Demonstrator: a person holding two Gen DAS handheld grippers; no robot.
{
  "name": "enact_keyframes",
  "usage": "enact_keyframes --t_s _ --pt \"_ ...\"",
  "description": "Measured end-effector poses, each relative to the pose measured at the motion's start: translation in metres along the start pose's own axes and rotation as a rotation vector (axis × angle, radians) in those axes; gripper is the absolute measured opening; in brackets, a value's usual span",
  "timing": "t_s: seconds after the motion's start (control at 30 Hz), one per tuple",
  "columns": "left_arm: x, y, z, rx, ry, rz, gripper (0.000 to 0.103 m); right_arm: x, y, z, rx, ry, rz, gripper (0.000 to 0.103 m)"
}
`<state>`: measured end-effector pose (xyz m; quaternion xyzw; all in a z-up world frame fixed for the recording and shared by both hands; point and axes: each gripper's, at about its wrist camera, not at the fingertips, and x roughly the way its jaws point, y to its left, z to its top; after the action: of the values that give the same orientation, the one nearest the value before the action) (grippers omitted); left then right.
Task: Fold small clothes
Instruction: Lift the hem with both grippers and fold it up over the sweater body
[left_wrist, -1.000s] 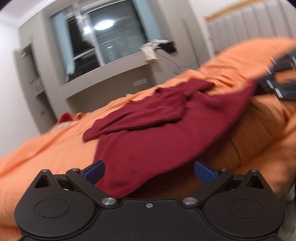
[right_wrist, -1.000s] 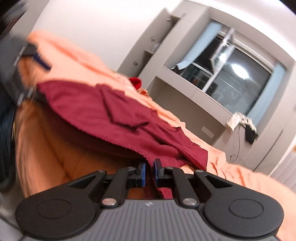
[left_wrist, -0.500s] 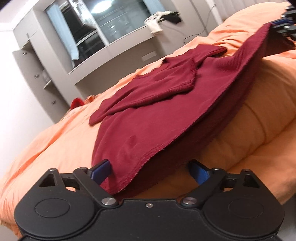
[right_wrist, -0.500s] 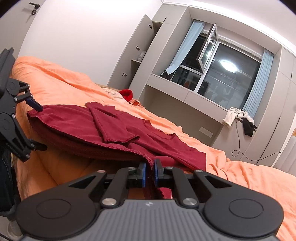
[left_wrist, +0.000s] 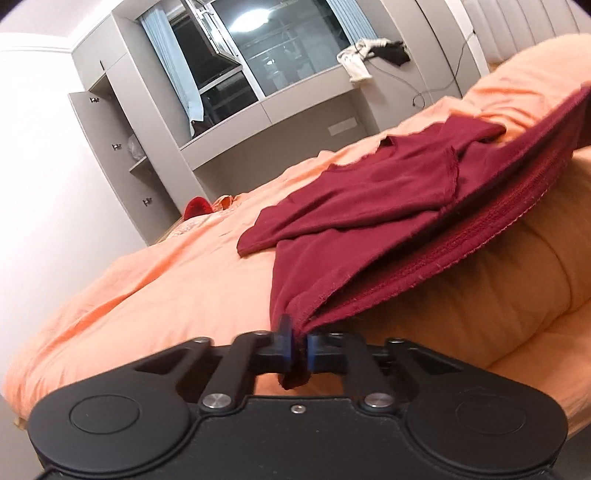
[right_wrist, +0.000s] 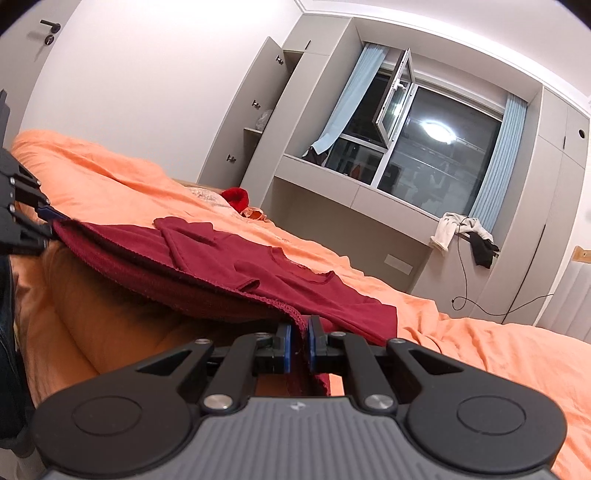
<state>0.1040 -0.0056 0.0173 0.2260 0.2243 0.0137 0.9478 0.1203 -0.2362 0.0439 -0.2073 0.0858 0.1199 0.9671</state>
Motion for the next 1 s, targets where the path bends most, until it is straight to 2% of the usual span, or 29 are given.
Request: enact_keyframes --t_s 0.07,0.17,0.3,0.4,0.6,0.7,0.8,0.93,1.0 --pt "-0.006 0.005 0.000 -0.022 -0.047 -0.022 0.005 -0.001 0.003 -0.001 -0.014 0.001 -0.006 0.009" --pt "-0.020 0.008 0.000 -0.052 -0.140 -0.009 0.005 -0.005 0.006 0.000 -0.032 -0.006 -0.018 0.008" --pt "-0.037 0.015 0.004 -0.107 -0.209 0.005 0.004 -0.015 0.003 0.001 -0.003 -0.026 -0.033 0.007" --pt "-0.054 0.022 0.011 -0.147 -0.251 -0.005 0.004 -0.031 -0.006 0.005 0.025 -0.055 -0.045 0.007" --pt "-0.114 0.032 0.026 -0.153 -0.366 -0.016 0.004 -0.083 -0.018 0.019 0.053 -0.122 -0.062 0.007" --pt "-0.143 0.039 0.033 -0.177 -0.387 -0.037 0.004 -0.114 -0.021 0.030 0.050 -0.150 -0.049 0.007" --pt "-0.160 0.042 0.039 -0.194 -0.397 -0.049 0.004 -0.139 -0.030 0.040 0.107 -0.176 -0.004 0.007" --pt "-0.162 0.048 0.050 -0.229 -0.383 -0.075 0.004 -0.142 -0.038 0.049 0.117 -0.196 -0.004 0.007" --pt "-0.155 0.048 0.056 -0.230 -0.387 -0.050 0.004 -0.131 -0.042 0.054 0.090 -0.213 -0.032 0.007"
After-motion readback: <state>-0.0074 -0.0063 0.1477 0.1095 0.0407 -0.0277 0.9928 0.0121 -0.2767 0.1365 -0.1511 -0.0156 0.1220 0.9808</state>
